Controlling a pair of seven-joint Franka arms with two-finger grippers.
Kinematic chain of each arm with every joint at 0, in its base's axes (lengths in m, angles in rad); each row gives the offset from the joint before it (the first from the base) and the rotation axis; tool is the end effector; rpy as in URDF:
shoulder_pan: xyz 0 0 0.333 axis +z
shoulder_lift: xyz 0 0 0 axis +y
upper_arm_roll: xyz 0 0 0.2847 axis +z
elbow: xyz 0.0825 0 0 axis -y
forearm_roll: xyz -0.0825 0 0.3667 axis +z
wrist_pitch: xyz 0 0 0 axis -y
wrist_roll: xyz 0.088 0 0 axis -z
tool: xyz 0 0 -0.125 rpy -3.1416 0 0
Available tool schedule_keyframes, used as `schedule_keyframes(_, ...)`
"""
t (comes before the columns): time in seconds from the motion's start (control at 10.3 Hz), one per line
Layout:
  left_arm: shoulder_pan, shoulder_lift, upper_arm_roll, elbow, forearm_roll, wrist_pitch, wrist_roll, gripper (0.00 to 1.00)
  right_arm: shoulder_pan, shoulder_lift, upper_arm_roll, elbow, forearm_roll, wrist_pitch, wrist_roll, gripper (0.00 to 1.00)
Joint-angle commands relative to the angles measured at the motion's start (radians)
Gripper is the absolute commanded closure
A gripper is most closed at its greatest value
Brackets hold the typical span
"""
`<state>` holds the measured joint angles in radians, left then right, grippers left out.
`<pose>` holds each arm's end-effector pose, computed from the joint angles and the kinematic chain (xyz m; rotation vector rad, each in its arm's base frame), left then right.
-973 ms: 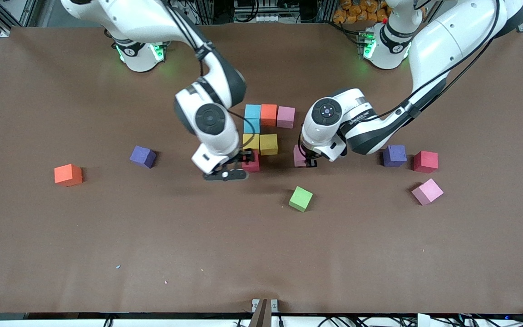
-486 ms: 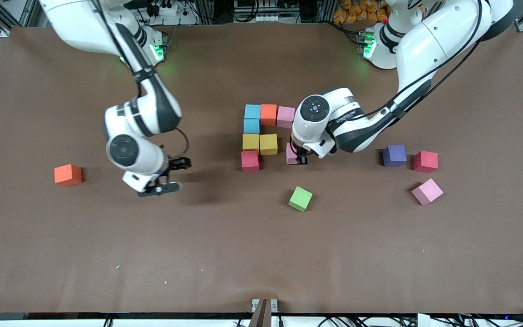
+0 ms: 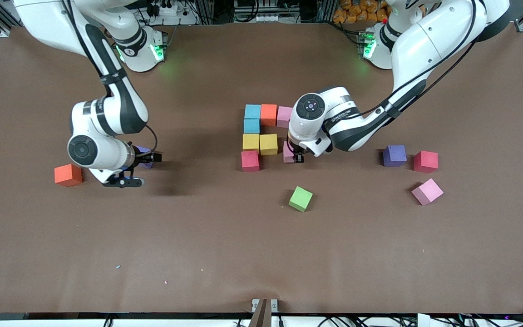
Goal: Arrange 11 blocks into digit 3
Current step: 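Grasp the purple cube with the right gripper while the left gripper places pink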
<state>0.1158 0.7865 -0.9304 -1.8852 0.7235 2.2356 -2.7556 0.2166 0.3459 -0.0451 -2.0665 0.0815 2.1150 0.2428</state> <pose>0.4359 -0.4046 0.1909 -2.1783 -2.2176 0.0930 0.5192 0.0945 0.2093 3.0860 -0.1909 -0.4672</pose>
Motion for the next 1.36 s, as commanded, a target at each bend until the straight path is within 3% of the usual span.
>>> schedule_keyframes(0.0, -0.024, 0.000, 0.012, -0.009, 0.033, 0.019, -0.153, 1.00, -0.005, -0.050, 0.019, -0.073, -0.008, 0.023, 0.197, 0.00)
schedule_keyframes(0.68, -0.065, -0.003, 0.012, -0.026, 0.033, 0.019, -0.187, 1.00, -0.078, -0.038, 0.021, -0.124, -0.008, 0.085, 0.116, 0.00)
schedule_keyframes(1.07, -0.077, 0.003, 0.013, -0.023, 0.033, 0.039, -0.188, 1.00, -0.079, -0.016, 0.022, -0.172, 0.000, 0.184, 0.116, 0.00)
schedule_keyframes(1.26, -0.129, 0.002, 0.062, -0.020, 0.033, 0.041, -0.188, 1.00, -0.079, -0.007, 0.022, -0.172, 0.004, 0.187, 0.115, 0.00)
